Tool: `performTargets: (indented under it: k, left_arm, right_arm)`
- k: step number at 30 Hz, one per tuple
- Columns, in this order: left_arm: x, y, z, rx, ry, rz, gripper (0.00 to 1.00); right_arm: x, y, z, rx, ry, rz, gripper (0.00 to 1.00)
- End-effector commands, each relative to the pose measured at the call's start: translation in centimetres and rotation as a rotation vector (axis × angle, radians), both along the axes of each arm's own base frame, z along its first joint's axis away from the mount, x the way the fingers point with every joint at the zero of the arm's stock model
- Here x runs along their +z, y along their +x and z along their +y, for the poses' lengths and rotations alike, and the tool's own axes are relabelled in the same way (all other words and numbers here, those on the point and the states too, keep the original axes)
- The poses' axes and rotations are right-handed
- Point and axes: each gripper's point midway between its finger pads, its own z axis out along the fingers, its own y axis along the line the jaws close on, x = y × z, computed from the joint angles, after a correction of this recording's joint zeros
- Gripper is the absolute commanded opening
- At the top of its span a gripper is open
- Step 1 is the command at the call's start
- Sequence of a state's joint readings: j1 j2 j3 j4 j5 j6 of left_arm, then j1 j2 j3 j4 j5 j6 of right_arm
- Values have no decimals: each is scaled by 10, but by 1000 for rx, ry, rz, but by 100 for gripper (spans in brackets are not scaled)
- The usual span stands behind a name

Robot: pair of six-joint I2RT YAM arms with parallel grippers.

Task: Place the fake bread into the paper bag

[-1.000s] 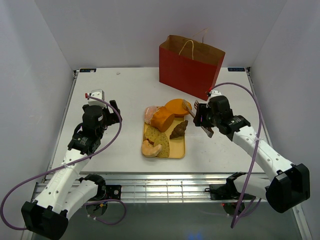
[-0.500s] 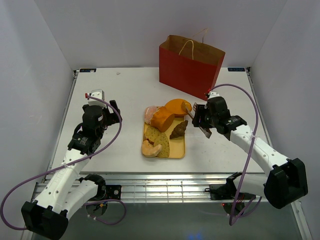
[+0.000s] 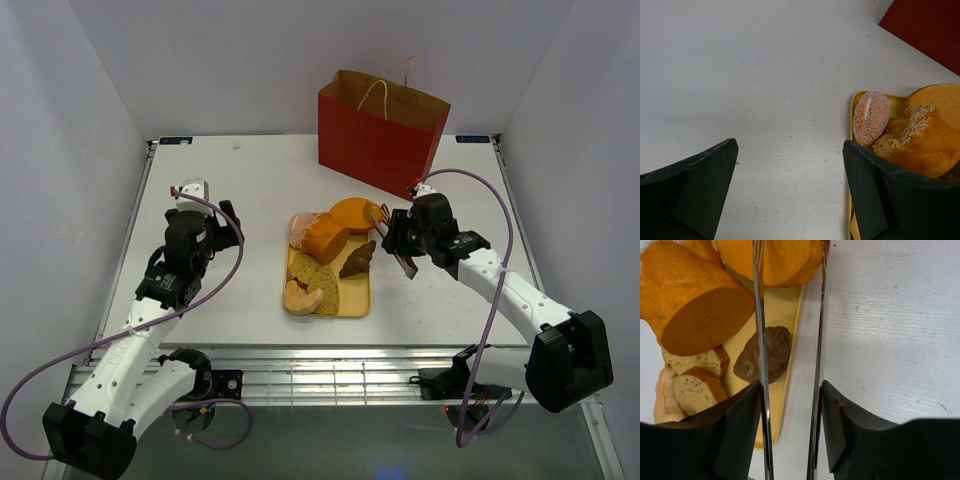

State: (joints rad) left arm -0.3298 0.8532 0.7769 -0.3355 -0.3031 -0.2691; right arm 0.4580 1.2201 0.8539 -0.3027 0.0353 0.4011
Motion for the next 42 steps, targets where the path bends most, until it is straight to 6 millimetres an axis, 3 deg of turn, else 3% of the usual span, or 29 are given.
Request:
performTargets:
  k: [1,11,17,29,35,42]
  left_arm:
    - [14,0,0,-2,-2,-44,96]
    - [14,-1,1,3,-1,-44,96]
    - [15,-1,1,3,-2,-45,96]
    - [15,-1,1,1,-5,-45,96]
    - [15,-1,1,1,-5,-47,96]
    - [16,-1,1,1,-6,-48,96]
  right_arm:
    - [11,7,6,6,46,-44,50]
    - [34,5,9,32,81,-85,27]
    - [58,10,10,45,76,-128,8]
    - [112,18,-3,27,20,-250,8]
    - [136,12,-6,40,27,-290,8]
    - [196,5,-2,71,86,-394,8]
